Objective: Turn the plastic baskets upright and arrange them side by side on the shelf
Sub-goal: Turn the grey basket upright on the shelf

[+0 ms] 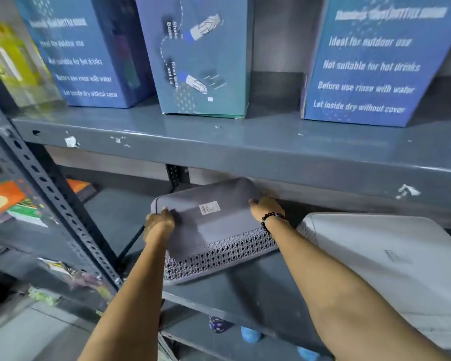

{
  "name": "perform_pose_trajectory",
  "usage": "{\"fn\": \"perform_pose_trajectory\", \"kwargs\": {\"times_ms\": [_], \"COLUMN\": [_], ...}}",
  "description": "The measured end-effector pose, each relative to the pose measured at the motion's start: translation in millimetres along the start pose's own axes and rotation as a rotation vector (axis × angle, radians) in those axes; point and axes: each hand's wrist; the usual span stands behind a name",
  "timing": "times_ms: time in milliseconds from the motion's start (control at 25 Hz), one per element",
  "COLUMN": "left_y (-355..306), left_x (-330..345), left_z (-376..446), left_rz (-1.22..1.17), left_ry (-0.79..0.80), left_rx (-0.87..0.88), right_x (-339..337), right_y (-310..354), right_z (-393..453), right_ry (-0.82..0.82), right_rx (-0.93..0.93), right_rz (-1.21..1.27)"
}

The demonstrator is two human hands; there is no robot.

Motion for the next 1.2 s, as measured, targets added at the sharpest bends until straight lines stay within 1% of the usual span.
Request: {"fn": "perform_pose_trajectory", "kwargs": {"times_ms": [80, 160, 280, 360, 400, 480, 560, 600, 640, 680, 720, 760, 800, 880, 920, 960, 1040, 1120, 1160, 1200], "left_y": [-0.8, -2.0, -8.4, -17.2, -19.2, -23.8, -17.3, -10.1, -0.8, 11.8, 24.6, 38.3, 50.0, 66.1, 70.3, 72.6, 74.3, 74.6, 77.3, 76.4], "left_x": [-2.0, -3.6, -13.5, -26.2, -34.6, -47.7, -60.5, -63.3, -65.1, -64.5, -63.1, -62.0, -60.4, -53.3, -48.9, -45.6, -42.3, -39.8, -37.5, -40.4], "left_z": [1.3, 2.3, -0.7, -7.5, -13.7, -18.4, -18.1, -17.9, -18.2, -15.7, -16.5, -14.6, -14.1, -10.4, -7.0, -5.4, -4.2, -6.1, -3.8, -11.5], "left_rz": [0.055, 0.061, 0.027, -0.026, -0.083, -0.276, -0.541, -0.724, -0.89, -0.996, -1.018, -1.001, -0.937, -0.76, -0.675, -0.617, -0.579, -0.551, -0.551, -0.501], "left_ry": [-0.007, -0.016, 0.0, -0.019, -0.018, 0.027, 0.174, 0.27, 0.356, 0.406, 0.437, 0.479, 0.52, 0.592, 0.574, 0.518, 0.434, 0.363, 0.346, 0.359], "left_rx": [-0.043, -0.04, 0.049, 0.173, 0.263, 0.433, 0.53, 0.515, 0.447, 0.363, 0.309, 0.265, 0.232, 0.142, 0.092, 0.055, 0.048, 0.06, 0.059, 0.077], "right_x": [-5.6, -9.4, -12.4, -16.4, -18.3, -24.4, -23.1, -18.4, -10.6, -1.2, 8.6, 19.8, 32.8, 58.8, 65.2, 68.7, 55.8, 46.1, 43.5, 42.9], "right_y": [6.1, 10.0, 13.9, 15.7, 18.0, 19.1, 15.1, 10.6, 3.4, -3.2, -14.0, -26.6, -47.9, -99.6, -108.3, -113.0, -84.5, -57.1, -51.8, -52.1], "right_z": [-4.7, -10.7, -33.5, -47.0, -57.3, -76.2, -105.8, -119.3, -130.7, -140.8, -143.0, -141.5, -128.6, -82.5, -71.8, -71.3, -113.1, -141.8, -147.0, -147.6], "right_ry": [0.034, 0.023, -0.083, -0.206, -0.275, -0.385, -0.439, -0.437, -0.422, -0.421, -0.432, -0.399, -0.364, -0.26, -0.232, -0.198, -0.187, -0.198, -0.188, -0.193], "right_rx": [0.03, 0.105, 0.191, 0.173, 0.142, -0.009, -0.113, -0.136, -0.149, -0.142, -0.098, -0.014, 0.109, 0.214, 0.221, 0.248, 0.342, 0.387, 0.407, 0.418], "right_rz": [0.125, 0.243, 0.381, 0.538, 0.629, 0.888, 1.135, 1.235, 1.381, 1.515, 1.579, 1.589, 1.547, 1.407, 1.297, 1.165, 0.93, 0.854, 0.835, 0.835]}}
Point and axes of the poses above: each hand's wrist, its own z-axis towards the middle knuckle, its own x-axis out of the palm, y = z × x, and after that the axes turned 10 degrees about y, right-handed
